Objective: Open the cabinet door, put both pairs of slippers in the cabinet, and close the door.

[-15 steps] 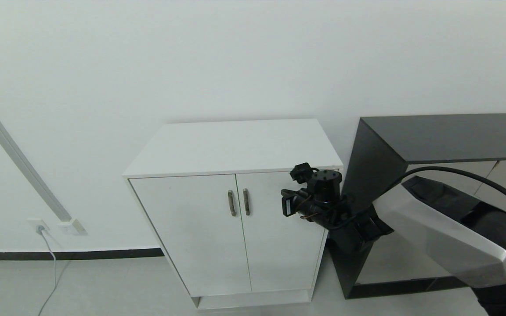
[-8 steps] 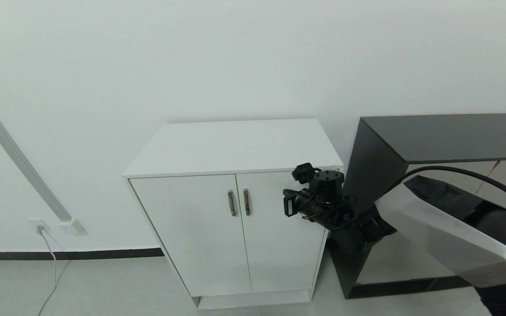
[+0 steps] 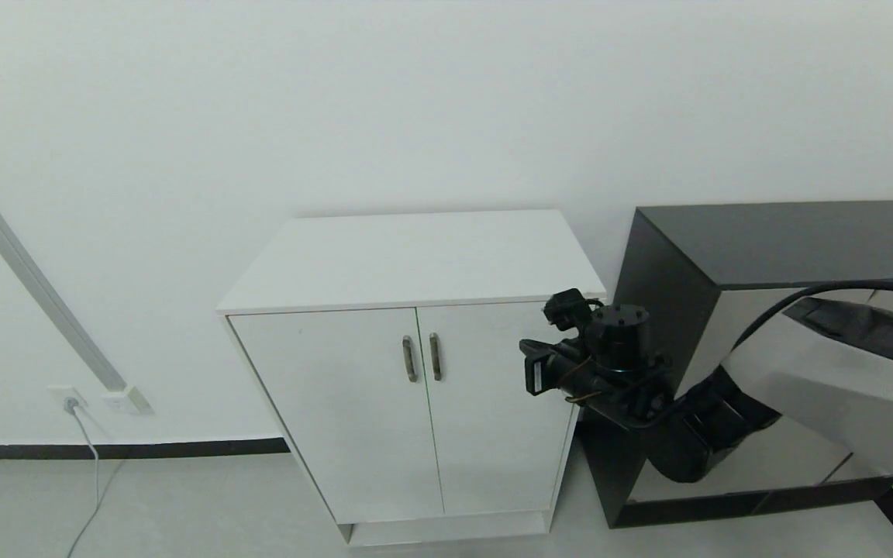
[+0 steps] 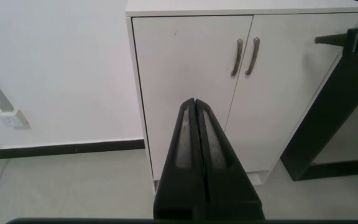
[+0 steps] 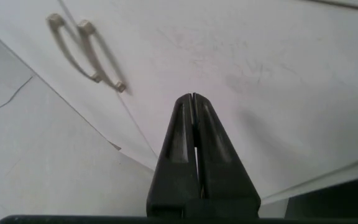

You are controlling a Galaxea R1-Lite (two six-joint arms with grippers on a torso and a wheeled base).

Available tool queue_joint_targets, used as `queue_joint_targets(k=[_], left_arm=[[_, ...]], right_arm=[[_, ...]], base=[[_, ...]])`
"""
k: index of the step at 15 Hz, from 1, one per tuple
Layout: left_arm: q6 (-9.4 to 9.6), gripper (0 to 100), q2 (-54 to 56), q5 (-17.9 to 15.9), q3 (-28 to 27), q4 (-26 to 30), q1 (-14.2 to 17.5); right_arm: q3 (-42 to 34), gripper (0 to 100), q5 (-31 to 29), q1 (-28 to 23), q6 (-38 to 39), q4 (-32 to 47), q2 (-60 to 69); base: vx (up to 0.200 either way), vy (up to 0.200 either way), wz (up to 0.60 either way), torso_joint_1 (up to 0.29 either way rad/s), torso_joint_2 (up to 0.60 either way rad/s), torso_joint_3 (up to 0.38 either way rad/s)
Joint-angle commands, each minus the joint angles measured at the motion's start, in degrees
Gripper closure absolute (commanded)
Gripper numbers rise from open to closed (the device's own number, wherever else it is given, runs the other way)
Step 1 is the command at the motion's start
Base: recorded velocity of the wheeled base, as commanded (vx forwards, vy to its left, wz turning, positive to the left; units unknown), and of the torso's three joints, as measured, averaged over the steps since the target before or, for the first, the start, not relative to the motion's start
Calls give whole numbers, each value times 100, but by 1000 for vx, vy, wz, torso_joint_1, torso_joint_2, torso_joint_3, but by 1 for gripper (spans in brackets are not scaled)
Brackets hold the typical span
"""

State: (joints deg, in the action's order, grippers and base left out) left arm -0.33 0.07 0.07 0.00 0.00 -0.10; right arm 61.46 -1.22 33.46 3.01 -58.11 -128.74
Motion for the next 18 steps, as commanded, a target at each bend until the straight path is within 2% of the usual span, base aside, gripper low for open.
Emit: queue_joint_targets(k=[1, 7, 11, 15, 18], left_arm=[[-2, 100, -7, 1, 0, 0, 1], [-2, 100, -7, -7, 0, 9, 1], [-2, 100, -7, 1, 0, 0, 1], [-2, 100, -7, 1, 0, 0, 1], [-2, 100, -7, 1, 0, 0, 1]], right_arm=[[-548, 100, -98, -103, -11, -236, 587], [-2121, 100, -1126, -516, -187, -429, 2134], [-3211, 100, -1926, -982, -231, -429, 3154], [-4459, 100, -2049, -1571, -213, -429, 4138], [-5347, 100, -2049, -1694, -222, -411, 4947]], base=[[0, 0, 0, 0, 0, 0], [0, 0, 0, 0, 0, 0], [0, 0, 0, 0, 0, 0], [0, 0, 0, 0, 0, 0], [0, 0, 0, 0, 0, 0]])
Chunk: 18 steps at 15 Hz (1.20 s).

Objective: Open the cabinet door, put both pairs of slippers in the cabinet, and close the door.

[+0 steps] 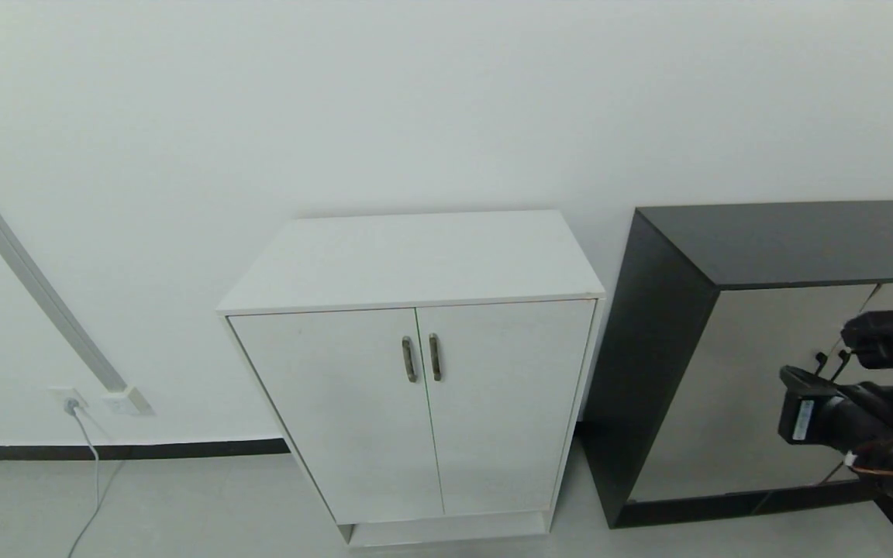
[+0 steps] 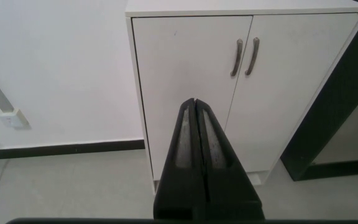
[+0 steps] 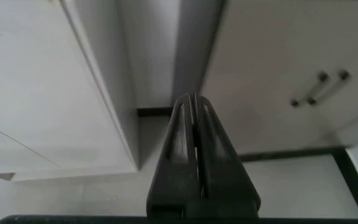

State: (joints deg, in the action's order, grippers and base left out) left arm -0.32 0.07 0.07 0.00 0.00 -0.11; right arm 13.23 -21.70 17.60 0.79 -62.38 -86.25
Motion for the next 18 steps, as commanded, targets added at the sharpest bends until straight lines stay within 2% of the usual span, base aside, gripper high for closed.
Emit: queue_joint_targets(k=[1, 3, 5, 10, 12, 13, 16, 18], left_arm=[[-3, 100, -7, 1, 0, 0, 2], [-3, 100, -7, 1, 0, 0, 2], [-3, 100, -7, 10, 0, 0, 2], [-3, 100, -7, 1, 0, 0, 2], [-3, 100, -7, 1, 0, 0, 2], [-3, 100, -7, 1, 0, 0, 2], [-3, 100, -7, 1, 0, 0, 2], [-3, 100, -7, 10, 0, 0, 2]], right_arm=[[-804, 100, -1, -126, -9, 15, 934], [-1182, 100, 8, -187, -9, 33, 1277], [-1323, 100, 52, -433, 17, 384, 1734], [-1323, 100, 570, -512, -44, 2547, 3571], [-1314, 100, 860, -512, -79, 3171, 4107], [-1314, 100, 860, -512, -79, 3171, 4107], [-1323, 100, 1467, -477, -290, 4524, 5083], [-1323, 100, 1836, -468, -334, 4981, 5470]], base=[[0, 0, 0, 0, 0, 0], [0, 0, 0, 0, 0, 0], [0, 0, 0, 0, 0, 0], [0, 0, 0, 0, 0, 0], [0, 0, 0, 0, 0, 0], [0, 0, 0, 0, 0, 0], [0, 0, 0, 0, 0, 0], [0, 0, 0, 0, 0, 0]])
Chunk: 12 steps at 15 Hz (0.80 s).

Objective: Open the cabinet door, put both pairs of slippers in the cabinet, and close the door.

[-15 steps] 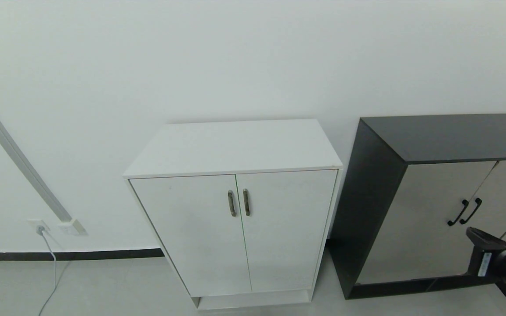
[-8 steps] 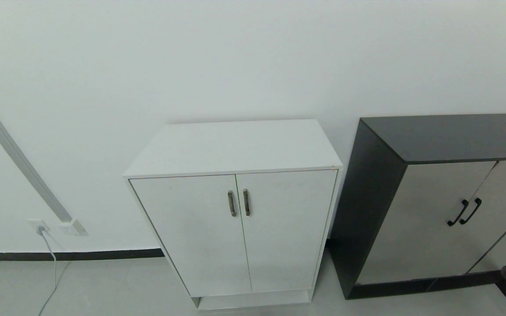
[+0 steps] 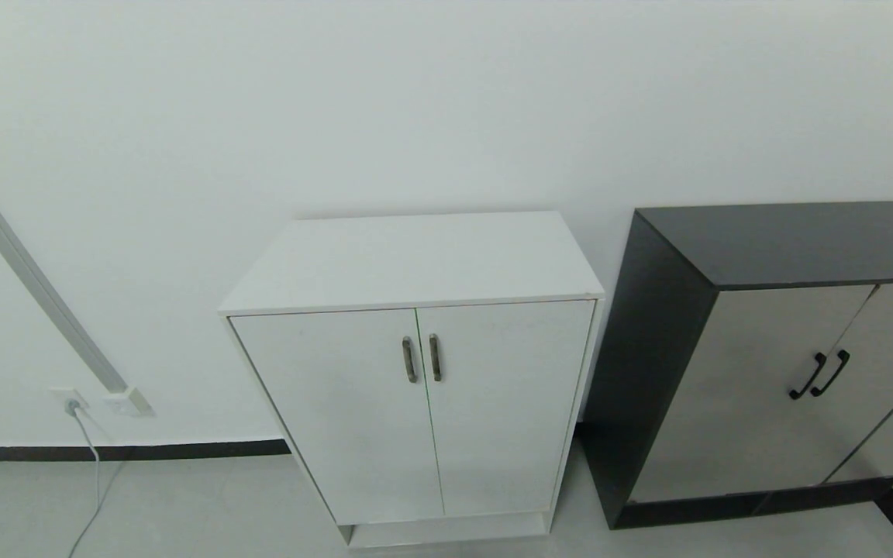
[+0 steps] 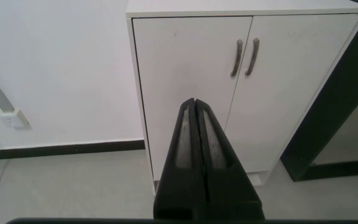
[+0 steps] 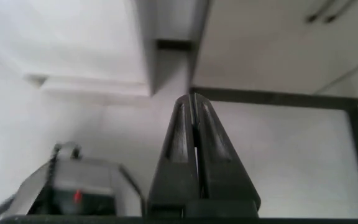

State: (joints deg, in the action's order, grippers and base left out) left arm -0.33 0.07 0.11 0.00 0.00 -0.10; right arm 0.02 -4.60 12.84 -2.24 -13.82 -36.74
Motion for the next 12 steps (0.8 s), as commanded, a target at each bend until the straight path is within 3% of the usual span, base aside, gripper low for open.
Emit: queue_joint_targets(k=[1, 4, 7, 12], left_arm=[[-2, 100, -7, 7, 0, 0, 1], [-2, 100, -7, -2, 0, 0, 1], [-2, 100, -7, -2, 0, 0, 1], [-2, 100, -7, -2, 0, 0, 1]], right_arm=[[-2, 100, 152, 17, -75, 196, 580], [-2, 100, 178, 96, -92, 398, 651], [-2, 100, 372, 448, -215, 1040, 1011], [-2, 100, 468, 1221, -162, 1101, 1178]], base=[[0, 0, 0, 0, 0, 0], [0, 0, 0, 0, 0, 0], [0, 0, 0, 0, 0, 0], [0, 0, 0, 0, 0, 0]])
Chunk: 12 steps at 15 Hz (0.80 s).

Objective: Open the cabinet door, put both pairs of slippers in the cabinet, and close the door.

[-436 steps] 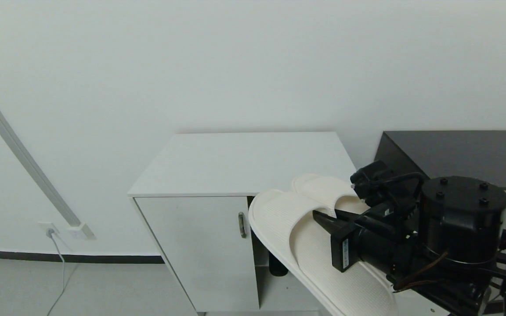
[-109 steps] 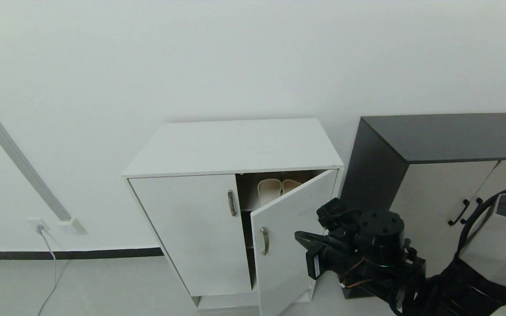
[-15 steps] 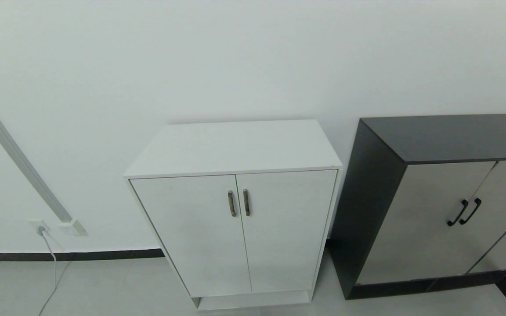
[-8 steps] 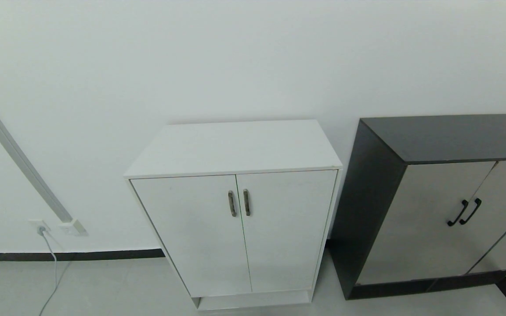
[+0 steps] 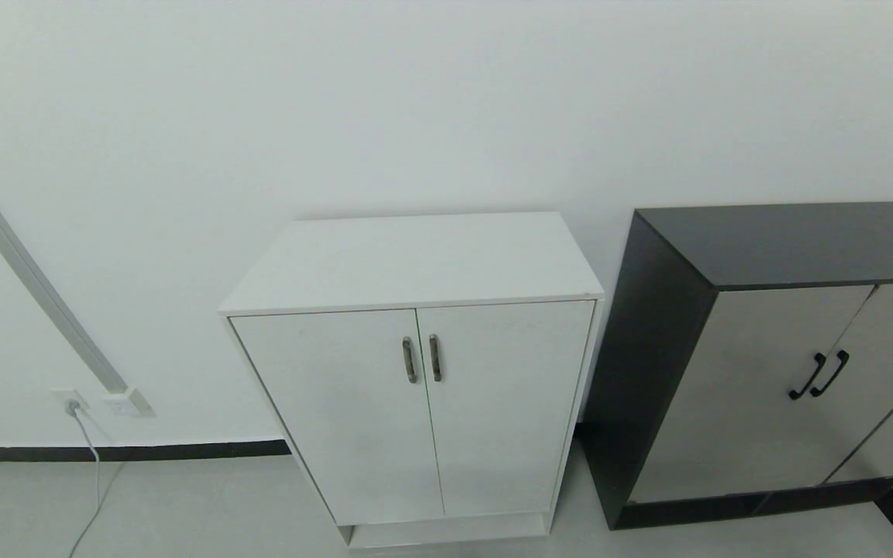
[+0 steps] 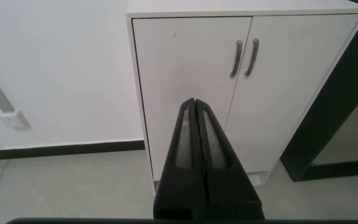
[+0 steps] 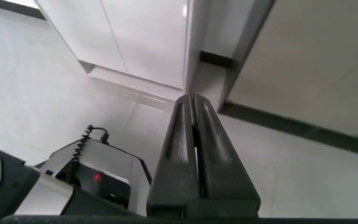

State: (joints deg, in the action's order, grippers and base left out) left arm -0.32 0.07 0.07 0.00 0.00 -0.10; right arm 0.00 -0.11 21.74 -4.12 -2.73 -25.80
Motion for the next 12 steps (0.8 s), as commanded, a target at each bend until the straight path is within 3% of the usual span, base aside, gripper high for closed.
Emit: queue_joint_targets(k=[1, 4, 6, 12], left_arm=[[-3, 100, -7, 1, 0, 0, 1], [-3, 100, -7, 1, 0, 0, 1], [-3, 100, -7, 1, 0, 0, 1], [-12, 100, -7, 10, 0, 0, 1]], right_arm=[[0, 100, 29, 533, 25, 1, 145], [9, 100, 442, 639, 96, 361, 198], [0, 100, 406, 498, 227, 255, 268], [0, 100, 398, -1462, 254, 255, 1138]], base=[[0, 0, 0, 0, 0, 0], [0, 0, 0, 0, 0, 0], [0, 0, 0, 0, 0, 0], [0, 0, 0, 0, 0, 0]])
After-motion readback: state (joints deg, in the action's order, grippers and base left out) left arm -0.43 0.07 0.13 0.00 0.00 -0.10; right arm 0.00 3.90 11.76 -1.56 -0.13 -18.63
